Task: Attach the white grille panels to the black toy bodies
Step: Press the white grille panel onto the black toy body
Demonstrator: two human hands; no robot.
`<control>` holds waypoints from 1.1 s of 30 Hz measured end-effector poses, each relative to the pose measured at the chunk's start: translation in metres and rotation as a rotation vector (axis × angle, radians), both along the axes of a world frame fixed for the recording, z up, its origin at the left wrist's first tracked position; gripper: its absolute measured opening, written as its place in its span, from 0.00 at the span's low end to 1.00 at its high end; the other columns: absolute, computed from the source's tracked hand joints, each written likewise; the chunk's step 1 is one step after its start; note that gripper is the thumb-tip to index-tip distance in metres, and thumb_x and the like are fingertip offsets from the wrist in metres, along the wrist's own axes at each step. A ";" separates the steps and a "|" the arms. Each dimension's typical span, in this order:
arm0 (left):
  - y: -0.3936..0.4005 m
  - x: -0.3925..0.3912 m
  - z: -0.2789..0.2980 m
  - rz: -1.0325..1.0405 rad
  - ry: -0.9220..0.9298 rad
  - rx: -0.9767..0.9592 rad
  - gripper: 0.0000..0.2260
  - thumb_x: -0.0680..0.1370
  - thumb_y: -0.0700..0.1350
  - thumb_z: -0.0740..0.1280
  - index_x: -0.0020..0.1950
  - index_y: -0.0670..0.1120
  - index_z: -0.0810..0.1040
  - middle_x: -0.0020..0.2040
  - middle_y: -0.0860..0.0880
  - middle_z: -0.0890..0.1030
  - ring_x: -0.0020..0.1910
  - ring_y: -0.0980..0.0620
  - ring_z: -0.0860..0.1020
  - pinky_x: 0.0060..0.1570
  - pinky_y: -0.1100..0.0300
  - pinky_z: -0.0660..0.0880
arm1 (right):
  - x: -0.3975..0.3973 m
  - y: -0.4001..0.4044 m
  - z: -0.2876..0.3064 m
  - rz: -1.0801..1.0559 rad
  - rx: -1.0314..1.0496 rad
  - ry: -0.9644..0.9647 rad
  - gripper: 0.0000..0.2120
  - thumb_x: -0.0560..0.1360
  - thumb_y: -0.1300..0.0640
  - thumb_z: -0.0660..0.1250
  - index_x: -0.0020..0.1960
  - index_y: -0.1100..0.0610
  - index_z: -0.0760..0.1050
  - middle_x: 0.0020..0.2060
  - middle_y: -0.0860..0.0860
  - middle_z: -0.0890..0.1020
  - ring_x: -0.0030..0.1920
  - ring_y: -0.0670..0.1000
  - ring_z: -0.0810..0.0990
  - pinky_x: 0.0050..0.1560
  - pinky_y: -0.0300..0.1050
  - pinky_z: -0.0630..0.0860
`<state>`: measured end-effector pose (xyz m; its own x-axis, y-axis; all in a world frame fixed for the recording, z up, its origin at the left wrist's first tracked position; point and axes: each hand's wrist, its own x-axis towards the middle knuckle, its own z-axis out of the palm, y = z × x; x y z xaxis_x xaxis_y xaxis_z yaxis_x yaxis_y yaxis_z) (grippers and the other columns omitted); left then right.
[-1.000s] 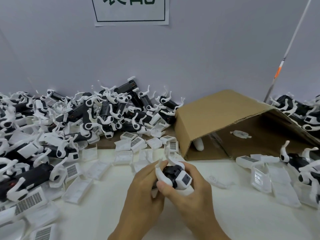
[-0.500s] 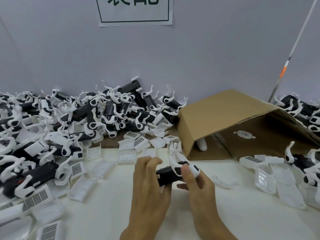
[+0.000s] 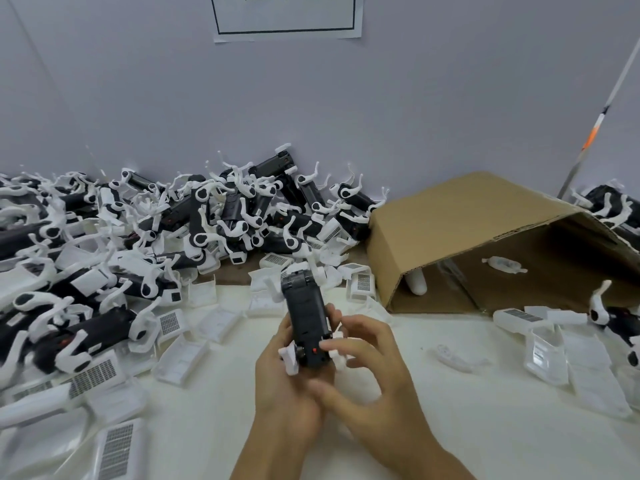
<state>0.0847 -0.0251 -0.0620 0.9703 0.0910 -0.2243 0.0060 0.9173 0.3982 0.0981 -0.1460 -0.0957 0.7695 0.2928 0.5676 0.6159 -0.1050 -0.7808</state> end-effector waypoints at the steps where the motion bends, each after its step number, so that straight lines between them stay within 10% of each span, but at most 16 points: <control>1: 0.000 0.000 -0.002 0.002 0.004 0.001 0.17 0.77 0.47 0.64 0.56 0.36 0.84 0.48 0.39 0.84 0.41 0.44 0.83 0.46 0.53 0.80 | 0.001 0.000 -0.001 -0.012 0.004 -0.007 0.20 0.66 0.54 0.80 0.55 0.42 0.82 0.62 0.40 0.73 0.66 0.46 0.75 0.57 0.33 0.74; 5: -0.005 -0.001 -0.001 -0.020 0.010 0.072 0.20 0.75 0.53 0.67 0.49 0.36 0.86 0.43 0.40 0.82 0.37 0.47 0.82 0.41 0.55 0.83 | 0.002 0.002 0.000 -0.069 -0.032 -0.082 0.19 0.68 0.56 0.78 0.54 0.42 0.80 0.63 0.45 0.73 0.67 0.44 0.74 0.62 0.31 0.70; 9: -0.010 -0.002 -0.001 0.010 0.055 0.131 0.25 0.78 0.54 0.65 0.68 0.36 0.76 0.51 0.39 0.78 0.48 0.44 0.79 0.58 0.50 0.77 | 0.000 0.002 0.000 -0.068 -0.008 -0.054 0.16 0.68 0.56 0.76 0.51 0.41 0.78 0.61 0.42 0.72 0.67 0.44 0.74 0.62 0.31 0.70; 15: -0.011 -0.004 0.005 0.047 0.031 0.124 0.27 0.80 0.52 0.64 0.72 0.36 0.71 0.52 0.40 0.77 0.40 0.46 0.79 0.37 0.57 0.81 | 0.000 0.004 0.002 -0.082 0.069 -0.091 0.14 0.67 0.59 0.78 0.46 0.45 0.78 0.59 0.44 0.72 0.66 0.50 0.75 0.63 0.31 0.69; 23: -0.010 -0.004 0.003 0.061 0.027 0.168 0.31 0.75 0.54 0.66 0.72 0.36 0.70 0.49 0.40 0.77 0.43 0.45 0.78 0.48 0.53 0.77 | -0.002 0.003 0.002 -0.146 0.024 -0.108 0.15 0.66 0.58 0.81 0.48 0.44 0.82 0.68 0.46 0.71 0.67 0.50 0.74 0.61 0.34 0.71; 33: -0.011 -0.006 0.005 0.064 0.037 0.124 0.25 0.81 0.52 0.63 0.73 0.36 0.70 0.50 0.40 0.78 0.38 0.47 0.79 0.38 0.57 0.81 | -0.002 0.004 0.004 -0.076 0.082 -0.059 0.14 0.66 0.58 0.78 0.47 0.45 0.81 0.61 0.41 0.72 0.65 0.49 0.76 0.61 0.30 0.70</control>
<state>0.0790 -0.0359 -0.0567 0.9527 0.1821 -0.2433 -0.0343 0.8599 0.5093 0.0963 -0.1420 -0.0912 0.7520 0.1853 0.6326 0.6540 -0.0906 -0.7510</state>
